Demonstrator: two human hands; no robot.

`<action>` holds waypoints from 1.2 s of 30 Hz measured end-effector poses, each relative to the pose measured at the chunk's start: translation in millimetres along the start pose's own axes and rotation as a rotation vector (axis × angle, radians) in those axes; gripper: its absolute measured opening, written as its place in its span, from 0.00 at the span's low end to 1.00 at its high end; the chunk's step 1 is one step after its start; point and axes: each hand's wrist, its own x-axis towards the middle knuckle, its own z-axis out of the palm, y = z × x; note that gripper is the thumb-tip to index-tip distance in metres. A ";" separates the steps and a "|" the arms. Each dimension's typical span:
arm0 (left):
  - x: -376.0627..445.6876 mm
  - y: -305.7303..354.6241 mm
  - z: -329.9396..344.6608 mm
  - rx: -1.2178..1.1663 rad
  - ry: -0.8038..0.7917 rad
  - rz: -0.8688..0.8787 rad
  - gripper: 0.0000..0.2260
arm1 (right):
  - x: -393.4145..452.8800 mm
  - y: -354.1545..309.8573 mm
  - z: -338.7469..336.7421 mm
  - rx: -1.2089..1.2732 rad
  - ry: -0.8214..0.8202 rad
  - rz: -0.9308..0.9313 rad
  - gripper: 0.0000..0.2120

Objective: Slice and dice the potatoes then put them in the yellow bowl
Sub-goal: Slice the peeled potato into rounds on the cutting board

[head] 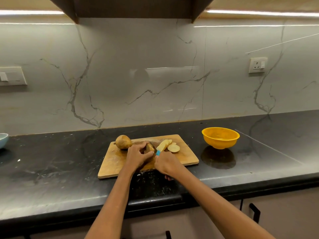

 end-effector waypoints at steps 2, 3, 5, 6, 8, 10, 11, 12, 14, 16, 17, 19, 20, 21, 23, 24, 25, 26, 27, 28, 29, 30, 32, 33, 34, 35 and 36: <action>-1.1 -0.7 1.3 -0.007 0.009 -0.013 0.25 | -4.9 4.1 0.7 -0.035 -0.036 0.016 0.15; -1.3 -0.7 1.4 -0.008 0.010 -0.016 0.25 | -5.9 3.8 -0.2 -0.058 -0.047 0.018 0.14; -2.1 -0.8 0.5 -0.012 0.003 -0.024 0.26 | -4.2 -0.2 -3.3 -0.094 -0.041 0.006 0.12; -2.3 -1.9 -0.9 -0.020 0.003 -0.032 0.26 | -2.2 -3.5 -5.2 -0.103 -0.026 -0.005 0.11; -4.8 -6.2 -4.0 -0.044 0.022 -0.063 0.27 | -0.9 -8.4 -5.8 -0.134 -0.006 -0.033 0.10; -7.1 -10.0 -7.3 -0.066 0.048 -0.082 0.26 | -3.5 -7.6 -3.5 -0.197 0.018 -0.066 0.11; -8.1 -11.2 -8.1 -0.074 0.054 -0.089 0.26 | -6.4 -3.5 -1.2 -0.231 0.031 -0.074 0.12; -8.7 -11.3 -8.6 -0.080 0.055 -0.092 0.26 | -9.6 2.0 1.3 -0.257 0.055 -0.077 0.12; -9.6 -10.0 -8.2 -0.090 0.051 -0.094 0.26 | -14.7 14.6 5.8 -0.249 0.100 -0.069 0.13; -9.1 -8.6 -7.4 -0.095 0.041 -0.085 0.26 | -15.0 22.6 8.2 -0.174 0.148 -0.084 0.15; -8.5 -8.1 -6.7 -0.093 0.032 -0.078 0.26 | -14.7 23.2 7.3 -0.108 0.186 -0.093 0.16; -8.1 -6.7 -6.0 -0.080 0.014 -0.062 0.26 | -15.0 18.8 3.4 0.008 0.230 -0.116 0.18; -8.1 -6.1 -5.7 -0.074 0.009 -0.052 0.26 | -14.7 15.1 2.2 0.033 0.225 -0.131 0.19; -7.8 -6.2 -5.5 -0.068 0.007 -0.044 0.26 | -15.1 11.7 1.8 0.048 0.213 -0.138 0.19; -7.1 -7.1 -5.4 -0.058 0.004 -0.034 0.27 | -14.9 6.7 3.3 0.076 0.179 -0.121 0.20; -6.6 -7.6 -5.3 -0.055 0.002 -0.031 0.26 | -14.7 5.5 4.1 0.078 0.162 -0.110 0.20; -6.2 -8.1 -5.1 -0.054 -0.002 -0.029 0.26 | -14.6 5.2 4.8 0.073 0.152 -0.105 0.20; -5.7 -8.8 -4.9 -0.053 -0.004 -0.026 0.26 | -14.6 5.1 5.0 0.070 0.146 -0.104 0.20; -5.3 -9.1 -4.8 -0.052 -0.005 -0.024 0.26 | -15.2 5.3 4.8 0.070 0.140 -0.104 0.19; -4.7 -9.5 -4.6 -0.052 -0.005 -0.021 0.27 | -15.8 5.5 4.0 0.070 0.131 -0.100 0.19; -4.1 -10.1 -4.5 -0.053 -0.006 -0.020 0.27 | -16.5 5.6 3.0 0.066 0.119 -0.093 0.19; -3.8 -10.6 -4.1 -0.051 -0.009 -0.016 0.27 | -16.9 5.5 2.2 0.065 0.103 -0.082 0.20; -3.0 -11.9 -3.7 -0.047 -0.013 -0.015 0.27 | -16.8 3.8 0.9 0.087 0.064 -0.054 0.21; -2.4 -12.6 -3.7 -0.050 -0.012 -0.014 0.26 | -16.1 2.0 0.0 0.105 0.047 -0.041 0.22; -2.2 -12.5 -4.0 -0.054 -0.008 -0.008 0.26 | -14.3 0.1 -0.5 0.118 0.031 -0.037 0.22; -2.5 -12.3 -4.4 -0.056 -0.008 -0.001 0.25 | -12.1 -2.0 -0.8 0.125 0.019 -0.038 0.21; -2.2 -11.6 -4.7 -0.055 -0.012 0.008 0.25 | -9.1 -4.4 -2.2 0.122 0.015 -0.041 0.21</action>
